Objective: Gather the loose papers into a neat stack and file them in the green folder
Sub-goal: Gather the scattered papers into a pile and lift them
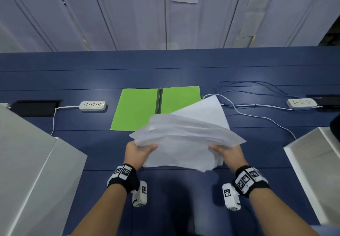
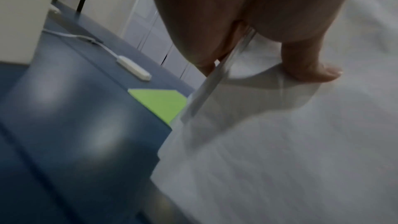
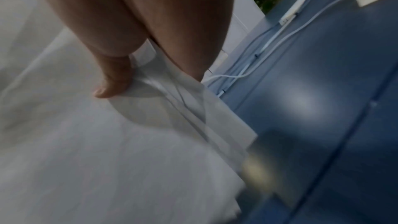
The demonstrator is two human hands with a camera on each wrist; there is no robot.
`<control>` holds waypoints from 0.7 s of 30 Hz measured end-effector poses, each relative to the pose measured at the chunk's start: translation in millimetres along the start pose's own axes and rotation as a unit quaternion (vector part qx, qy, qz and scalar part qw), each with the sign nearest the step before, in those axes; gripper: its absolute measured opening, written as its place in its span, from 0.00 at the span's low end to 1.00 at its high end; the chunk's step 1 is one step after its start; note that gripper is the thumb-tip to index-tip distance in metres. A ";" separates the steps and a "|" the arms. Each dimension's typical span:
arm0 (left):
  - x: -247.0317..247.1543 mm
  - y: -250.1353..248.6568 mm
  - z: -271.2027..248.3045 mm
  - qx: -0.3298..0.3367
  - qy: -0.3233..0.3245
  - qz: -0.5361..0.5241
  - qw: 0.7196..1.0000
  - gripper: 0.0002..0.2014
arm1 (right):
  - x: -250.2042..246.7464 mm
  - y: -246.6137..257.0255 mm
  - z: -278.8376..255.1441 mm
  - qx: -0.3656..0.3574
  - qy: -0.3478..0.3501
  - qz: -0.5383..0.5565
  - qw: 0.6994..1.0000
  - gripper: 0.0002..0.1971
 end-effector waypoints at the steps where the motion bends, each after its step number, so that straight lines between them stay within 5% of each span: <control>1: -1.7 -11.2 2.1 0.020 0.002 -0.007 1.000 0.13 | -2.2 6.8 3.2 -0.014 -0.005 0.001 1.000 0.17; 5: -10.8 -17.4 7.3 0.046 0.030 0.028 0.998 0.12 | -5.6 5.3 7.3 -0.023 0.020 -0.007 1.000 0.19; 8: -7.0 2.8 4.2 0.024 0.046 0.066 0.996 0.22 | 1.8 -11.1 8.7 -0.006 0.052 -0.032 0.998 0.25; 13: -4.1 14.5 4.4 -0.013 0.015 0.048 0.999 0.17 | 8.6 -5.8 9.2 -0.008 0.029 -0.034 0.999 0.20; 17: -10.7 -16.1 0.8 0.045 -0.002 0.026 0.999 0.07 | 4.8 16.9 11.6 -0.037 0.005 -0.006 0.999 0.17; 21: -7.0 11.6 -4.6 0.012 0.018 0.062 0.998 0.14 | 0.3 -9.4 11.2 0.005 0.014 -0.012 1.000 0.16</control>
Point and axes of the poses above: each hand's wrist, its own z-axis towards the middle knuckle, its own x-axis out of the palm, y = z × x, the point moved 10 cm from there along z, towards the middle knuckle
